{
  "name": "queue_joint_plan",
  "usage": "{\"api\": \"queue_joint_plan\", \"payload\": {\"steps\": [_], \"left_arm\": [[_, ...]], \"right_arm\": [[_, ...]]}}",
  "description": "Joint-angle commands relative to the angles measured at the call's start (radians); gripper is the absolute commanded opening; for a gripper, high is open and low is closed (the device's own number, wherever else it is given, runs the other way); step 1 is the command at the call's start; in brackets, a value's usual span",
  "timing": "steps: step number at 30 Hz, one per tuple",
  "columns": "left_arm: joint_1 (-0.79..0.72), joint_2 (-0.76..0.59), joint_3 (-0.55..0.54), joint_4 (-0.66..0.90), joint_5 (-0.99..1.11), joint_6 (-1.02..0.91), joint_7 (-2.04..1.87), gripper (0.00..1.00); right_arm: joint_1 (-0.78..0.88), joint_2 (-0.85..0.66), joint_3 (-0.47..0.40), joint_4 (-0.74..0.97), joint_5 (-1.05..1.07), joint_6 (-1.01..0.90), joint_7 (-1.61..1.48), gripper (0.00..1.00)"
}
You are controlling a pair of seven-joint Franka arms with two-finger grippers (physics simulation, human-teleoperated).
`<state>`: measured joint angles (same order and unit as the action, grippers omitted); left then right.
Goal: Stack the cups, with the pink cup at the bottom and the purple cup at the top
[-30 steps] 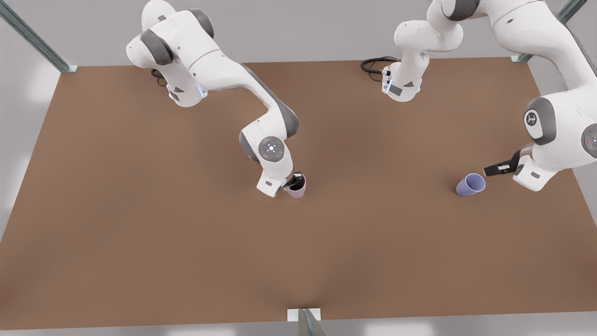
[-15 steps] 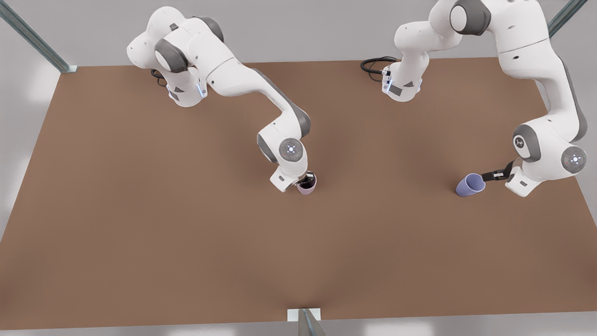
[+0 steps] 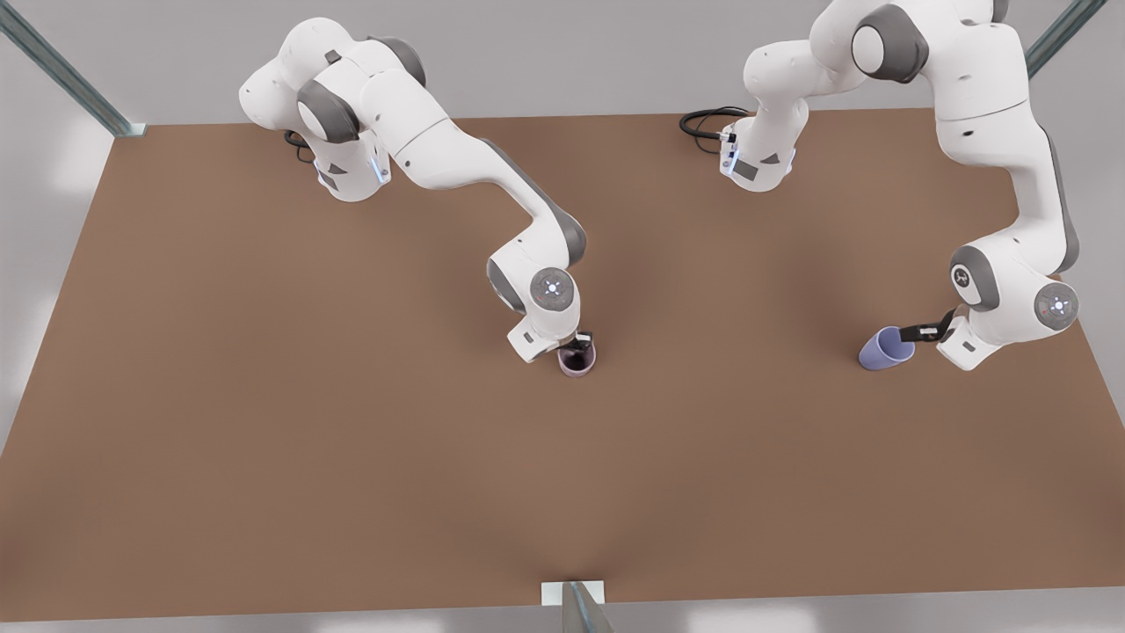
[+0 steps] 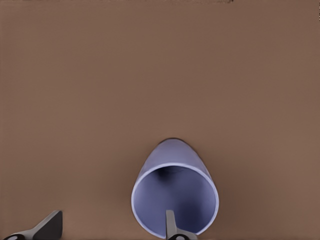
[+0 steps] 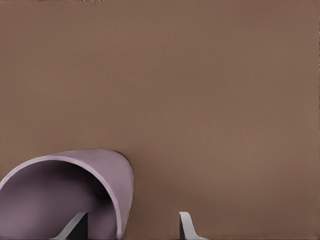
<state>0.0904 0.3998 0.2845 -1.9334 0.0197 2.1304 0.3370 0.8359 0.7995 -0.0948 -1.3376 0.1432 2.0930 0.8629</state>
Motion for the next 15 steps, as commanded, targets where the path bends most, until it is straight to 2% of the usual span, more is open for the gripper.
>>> {"api": "queue_joint_plan", "payload": {"steps": [1, 9, 15], "left_arm": [[0.000, 0.001, 0.001, 0.001, 0.000, 0.022, 0.091, 1.00], [0.005, 0.031, -0.001, -0.022, -0.009, 0.062, 0.085, 1.00], [0.008, 0.053, -0.001, -0.022, -0.011, 0.063, 0.086, 1.00]], "right_arm": [[0.000, -0.002, 0.000, -0.002, 0.021, 0.016, 0.076, 1.00], [0.009, -0.013, 0.000, -0.008, 0.021, 0.016, 0.073, 1.00], [-0.027, -0.172, -0.005, -0.047, 0.019, -0.004, 0.061, 1.00]]}}
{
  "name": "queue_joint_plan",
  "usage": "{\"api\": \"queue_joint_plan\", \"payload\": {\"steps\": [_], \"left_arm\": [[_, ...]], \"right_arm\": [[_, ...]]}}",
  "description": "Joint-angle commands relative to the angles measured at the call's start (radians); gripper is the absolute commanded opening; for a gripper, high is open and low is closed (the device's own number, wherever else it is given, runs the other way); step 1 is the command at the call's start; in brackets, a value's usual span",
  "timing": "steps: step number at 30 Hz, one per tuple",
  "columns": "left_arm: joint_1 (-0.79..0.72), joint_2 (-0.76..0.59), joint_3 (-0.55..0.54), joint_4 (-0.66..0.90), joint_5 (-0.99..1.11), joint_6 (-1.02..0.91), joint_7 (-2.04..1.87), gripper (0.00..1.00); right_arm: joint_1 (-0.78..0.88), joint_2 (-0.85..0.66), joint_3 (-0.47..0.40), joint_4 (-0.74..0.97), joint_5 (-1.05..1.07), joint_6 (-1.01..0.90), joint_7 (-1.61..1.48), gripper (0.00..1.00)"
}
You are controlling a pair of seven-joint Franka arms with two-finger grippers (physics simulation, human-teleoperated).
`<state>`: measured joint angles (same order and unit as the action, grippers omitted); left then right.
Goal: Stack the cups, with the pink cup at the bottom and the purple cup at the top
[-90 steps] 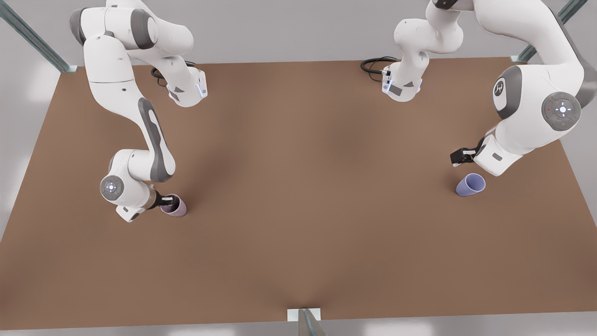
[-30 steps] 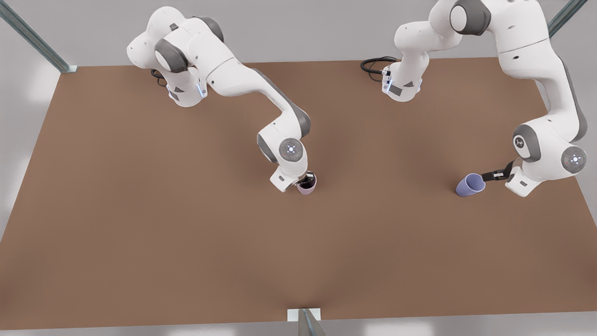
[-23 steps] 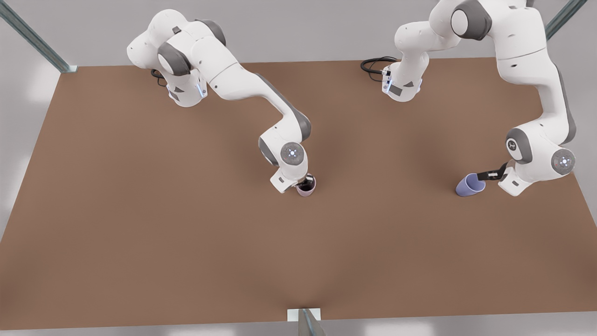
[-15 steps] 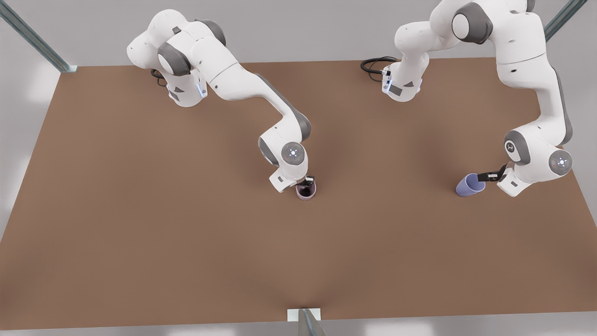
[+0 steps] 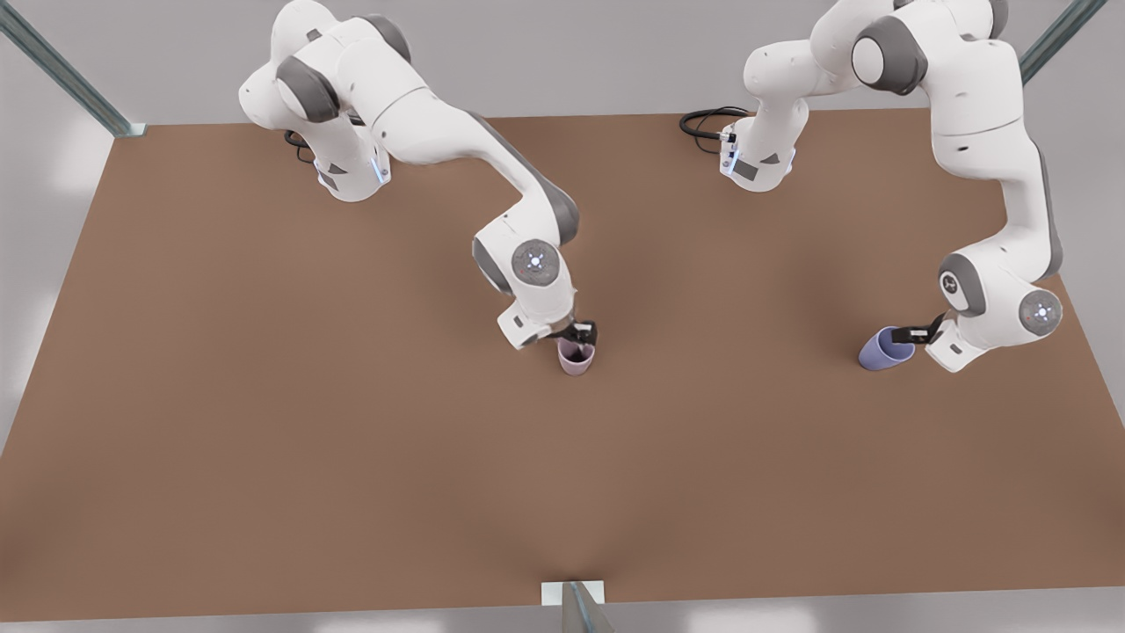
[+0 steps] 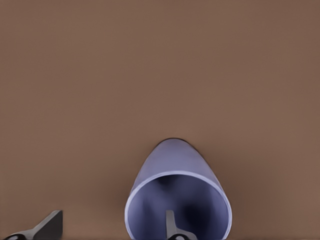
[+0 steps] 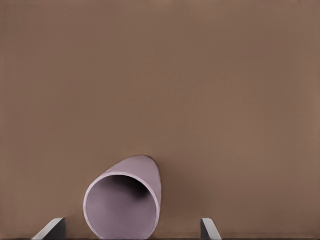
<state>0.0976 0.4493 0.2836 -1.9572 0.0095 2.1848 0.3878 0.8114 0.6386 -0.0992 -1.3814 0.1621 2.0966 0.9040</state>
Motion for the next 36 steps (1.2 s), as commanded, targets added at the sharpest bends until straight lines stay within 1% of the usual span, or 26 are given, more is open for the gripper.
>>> {"api": "queue_joint_plan", "payload": {"steps": [1, 3, 4, 5, 6, 7, 9, 10, 11, 14, 16, 17, 20, 24, 25, 26, 29, 30, 31, 32, 34, 35, 36], "left_arm": [[0.004, 0.005, 0.000, -0.006, -0.002, 0.009, 0.036, 1.00], [0.004, 0.005, 0.000, -0.014, -0.011, 0.009, 0.034, 1.00], [0.004, 0.005, -0.001, -0.025, -0.025, 0.019, 0.028, 0.88], [0.004, 0.006, -0.001, -0.028, -0.039, 0.020, 0.026, 0.60], [0.002, 0.014, -0.001, -0.028, -0.056, 0.020, 0.026, 0.42], [0.004, 0.017, -0.001, -0.026, -0.056, 0.020, 0.020, 0.34], [0.002, 0.017, -0.003, -0.028, -0.062, 0.020, 0.003, 0.28], [0.002, 0.017, -0.003, -0.026, -0.062, 0.021, 0.003, 0.26], [0.004, 0.017, -0.004, -0.026, -0.063, 0.021, 0.003, 0.23], [0.004, 0.019, -0.004, -0.025, -0.086, 0.021, 0.000, 0.21], [0.002, 0.017, -0.011, -0.025, -0.086, 0.021, -0.012, 0.21], [0.002, 0.015, -0.014, -0.023, -0.086, 0.021, -0.014, 0.21], [-0.007, -0.011, -0.037, -0.019, -0.082, 0.020, -0.012, 0.21], [-0.030, -0.017, -0.060, -0.016, -0.077, 0.024, -0.015, 0.21], [-0.055, -0.026, -0.060, -0.016, -0.077, 0.027, -0.026, 0.21], [-0.114, -0.053, -0.060, -0.016, -0.079, 0.012, -0.079, 0.21], [-0.329, -0.132, -0.058, -0.017, -0.086, -0.031, -0.400, 0.21], [-0.415, -0.156, -0.058, -0.017, -0.085, -0.042, -0.569, 0.21], [-0.458, -0.175, -0.058, -0.016, -0.086, -0.063, -0.618, 0.21], [-0.466, -0.176, -0.070, 0.007, -0.086, -0.095, -0.676, 0.21], [-0.472, -0.135, -0.161, 0.132, -0.085, -0.221, -0.852, 0.21], [-0.490, -0.120, -0.190, 0.179, -0.085, -0.234, -0.948, 0.21], [-0.518, -0.113, -0.195, 0.213, -0.086, -0.270, -1.015, 0.21]], "right_arm": [[-0.037, -0.075, 0.000, -0.031, 0.001, -0.029, -0.036, 1.00], [-0.165, -0.203, 0.000, -0.033, 0.002, -0.183, -0.310, 1.00], [-0.276, -0.267, 0.000, -0.031, -0.001, -0.274, -0.514, 1.00], [-0.345, -0.306, -0.002, -0.030, -0.015, -0.335, -0.678, 1.00], [-0.422, -0.344, -0.004, -0.034, -0.101, -0.366, -0.813, 1.00], [-0.487, -0.369, -0.004, -0.039, -0.119, -0.404, -0.893, 1.00], [-0.618, -0.389, -0.004, -0.056, -0.154, -0.431, -0.955, 1.00], [-0.612, -0.367, 0.000, -0.024, -0.197, -0.483, -0.941, 1.00], [-0.612, -0.358, -0.002, -0.010, -0.197, -0.494, -0.941, 1.00], [-0.618, -0.309, -0.005, -0.013, -0.199, -0.483, -0.929, 1.00], [-0.629, -0.263, -0.010, -0.010, -0.200, -0.438, -0.927, 1.00], [-0.632, -0.260, -0.011, 0.002, -0.203, -0.437, -0.929, 1.00], [-0.643, -0.266, -0.053, 0.039, -0.199, -0.446, -0.929, 1.00], [-0.641, -0.267, -0.056, 0.061, -0.197, -0.452, -0.929, 1.00], [-0.643, -0.266, -0.056, 0.071, -0.200, -0.454, -0.930, 1.00], [-0.644, -0.269, -0.072, 0.074, -0.200, -0.454, -0.930, 1.00], [-0.635, -0.260, -0.080, 0.079, -0.194, -0.443, -0.927, 1.00], [-0.637, -0.260, -0.080, 0.079, -0.194, -0.443, -0.926, 1.00], [-0.637, -0.260, -0.082, 0.079, -0.196, -0.443, -0.926, 1.00], [-0.638, -0.260, -0.083, 0.081, -0.194, -0.441, -0.926, 1.00], [-0.640, -0.260, -0.085, 0.088, -0.196, -0.437, -0.926, 1.00], [-0.640, -0.260, -0.085, 0.088, -0.196, -0.437, -0.926, 1.00], [-0.640, -0.258, -0.085, 0.088, -0.196, -0.437, -0.926, 1.00]]}}
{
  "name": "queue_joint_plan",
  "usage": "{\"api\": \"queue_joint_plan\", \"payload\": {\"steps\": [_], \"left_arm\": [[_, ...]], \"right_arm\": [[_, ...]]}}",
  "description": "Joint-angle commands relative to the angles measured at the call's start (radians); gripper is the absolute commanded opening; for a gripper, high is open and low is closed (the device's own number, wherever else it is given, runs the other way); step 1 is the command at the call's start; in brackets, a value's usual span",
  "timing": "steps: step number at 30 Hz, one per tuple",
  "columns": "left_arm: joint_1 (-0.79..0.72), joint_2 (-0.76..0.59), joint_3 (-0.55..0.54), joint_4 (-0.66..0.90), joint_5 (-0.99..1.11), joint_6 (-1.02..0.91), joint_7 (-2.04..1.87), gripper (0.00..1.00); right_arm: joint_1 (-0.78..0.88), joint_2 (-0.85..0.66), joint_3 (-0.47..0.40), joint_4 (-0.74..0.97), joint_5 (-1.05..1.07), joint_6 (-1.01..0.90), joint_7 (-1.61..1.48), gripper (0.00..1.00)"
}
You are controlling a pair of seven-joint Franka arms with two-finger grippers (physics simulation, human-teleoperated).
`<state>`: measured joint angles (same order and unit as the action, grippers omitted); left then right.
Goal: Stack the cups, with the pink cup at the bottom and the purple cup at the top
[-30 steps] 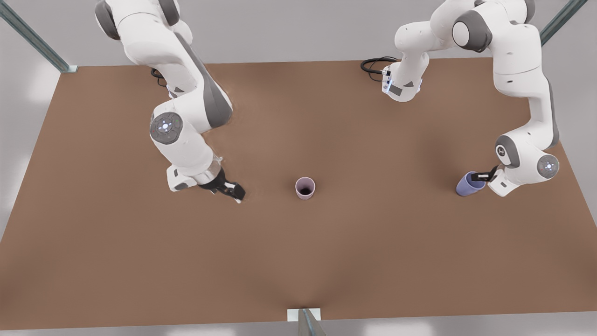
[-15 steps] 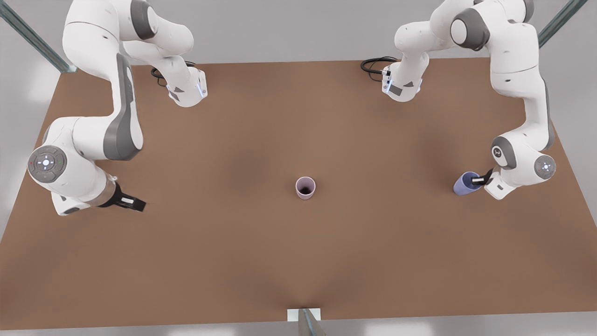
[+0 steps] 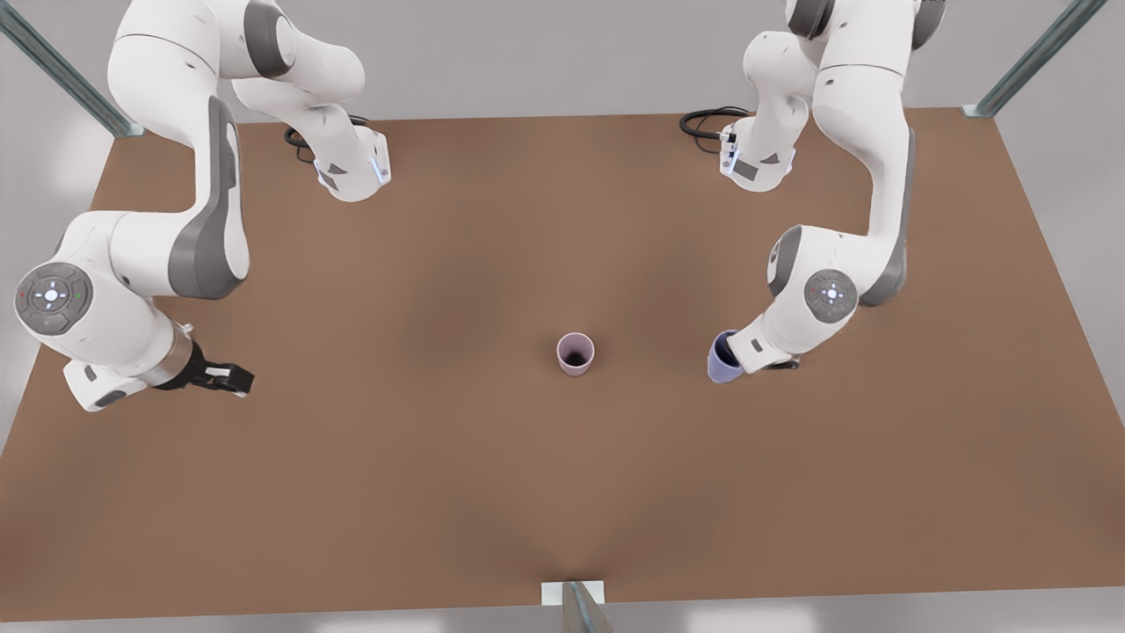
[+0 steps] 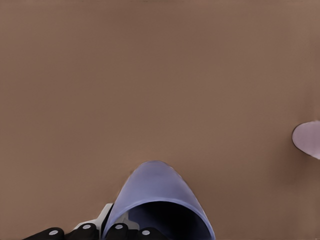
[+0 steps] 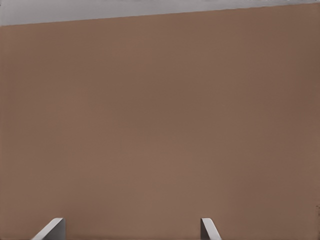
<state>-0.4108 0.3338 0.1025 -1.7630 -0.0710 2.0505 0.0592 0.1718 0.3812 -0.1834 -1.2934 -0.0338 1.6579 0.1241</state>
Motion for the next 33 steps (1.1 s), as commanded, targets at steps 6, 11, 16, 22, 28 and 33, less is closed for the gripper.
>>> {"api": "queue_joint_plan", "payload": {"steps": [6, 11, 16, 22, 28, 33], "left_arm": [[-0.166, 0.126, -0.014, 0.284, -0.092, -0.288, -1.053, 0.21], [-0.215, 0.232, -0.017, 0.456, -0.161, -0.320, -1.182, 0.21], [-0.256, 0.283, -0.017, 0.511, -0.181, -0.300, -1.227, 0.21], [-0.276, 0.295, -0.017, 0.479, -0.217, -0.273, -1.223, 0.21], [-0.286, 0.326, -0.017, 0.471, -0.216, -0.240, -1.214, 0.21], [-0.286, 0.329, -0.021, 0.455, -0.217, -0.204, -1.220, 0.21]], "right_arm": [[0.000, 0.010, 0.001, 0.002, 0.003, 0.042, -0.147, 1.00], [0.000, 0.011, 0.001, 0.000, 0.003, 0.057, -0.146, 1.00], [0.002, 0.015, 0.002, 0.000, 0.003, 0.059, -0.146, 1.00], [0.003, 0.015, 0.004, -0.001, 0.003, 0.057, -0.146, 1.00], [0.005, 0.021, 0.005, 0.000, 0.003, 0.057, -0.146, 1.00], [0.003, 0.022, 0.007, 0.000, 0.005, 0.065, -0.147, 1.00]]}}
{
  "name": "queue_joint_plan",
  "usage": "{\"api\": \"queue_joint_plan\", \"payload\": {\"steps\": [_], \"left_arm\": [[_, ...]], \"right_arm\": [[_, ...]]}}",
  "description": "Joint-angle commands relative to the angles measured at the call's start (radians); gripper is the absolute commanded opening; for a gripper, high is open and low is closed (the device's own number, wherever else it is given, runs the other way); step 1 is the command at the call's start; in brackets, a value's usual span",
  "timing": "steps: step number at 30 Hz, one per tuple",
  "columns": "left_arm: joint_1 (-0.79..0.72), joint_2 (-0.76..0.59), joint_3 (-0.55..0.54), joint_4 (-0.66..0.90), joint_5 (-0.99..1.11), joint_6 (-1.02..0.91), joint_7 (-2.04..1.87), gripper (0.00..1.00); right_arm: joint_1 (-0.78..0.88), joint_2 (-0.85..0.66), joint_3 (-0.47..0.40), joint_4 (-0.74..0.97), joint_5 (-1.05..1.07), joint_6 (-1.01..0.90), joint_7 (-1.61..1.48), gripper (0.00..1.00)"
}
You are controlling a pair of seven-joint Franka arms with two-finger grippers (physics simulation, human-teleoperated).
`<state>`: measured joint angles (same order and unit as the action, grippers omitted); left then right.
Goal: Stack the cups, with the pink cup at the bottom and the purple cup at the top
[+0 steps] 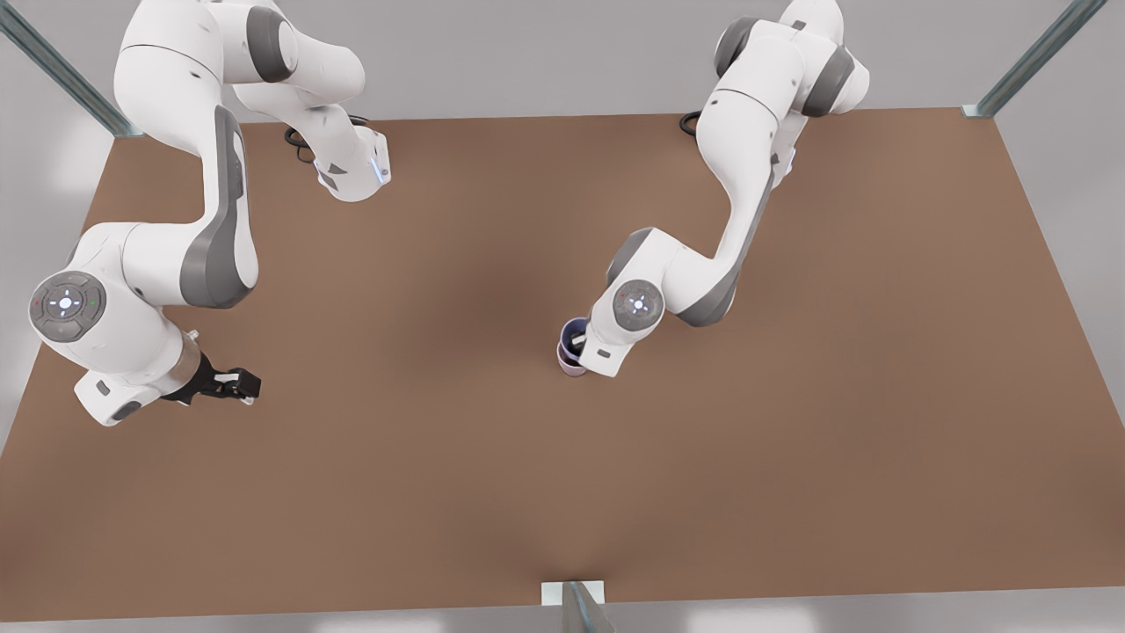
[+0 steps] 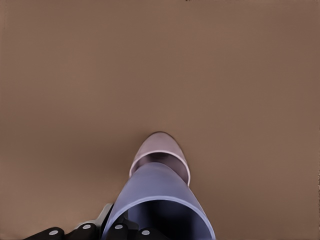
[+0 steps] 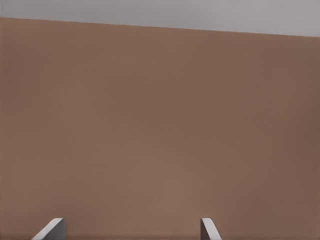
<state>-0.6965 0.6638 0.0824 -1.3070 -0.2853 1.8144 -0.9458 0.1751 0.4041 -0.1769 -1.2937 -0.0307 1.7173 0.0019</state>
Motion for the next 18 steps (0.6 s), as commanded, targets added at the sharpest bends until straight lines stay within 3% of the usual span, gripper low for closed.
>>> {"api": "queue_joint_plan", "payload": {"steps": [1, 18], "left_arm": [[0.000, -0.001, -0.001, -0.003, -0.003, 0.032, -0.215, 0.21], [-0.002, 0.002, -0.001, -0.026, -0.021, 0.043, -0.217, 0.21]], "right_arm": [[0.000, -0.001, 0.000, 0.001, 0.002, 0.015, -0.025, 1.00], [0.000, 0.005, 0.000, 0.001, 0.003, 0.034, -0.025, 1.00]]}}
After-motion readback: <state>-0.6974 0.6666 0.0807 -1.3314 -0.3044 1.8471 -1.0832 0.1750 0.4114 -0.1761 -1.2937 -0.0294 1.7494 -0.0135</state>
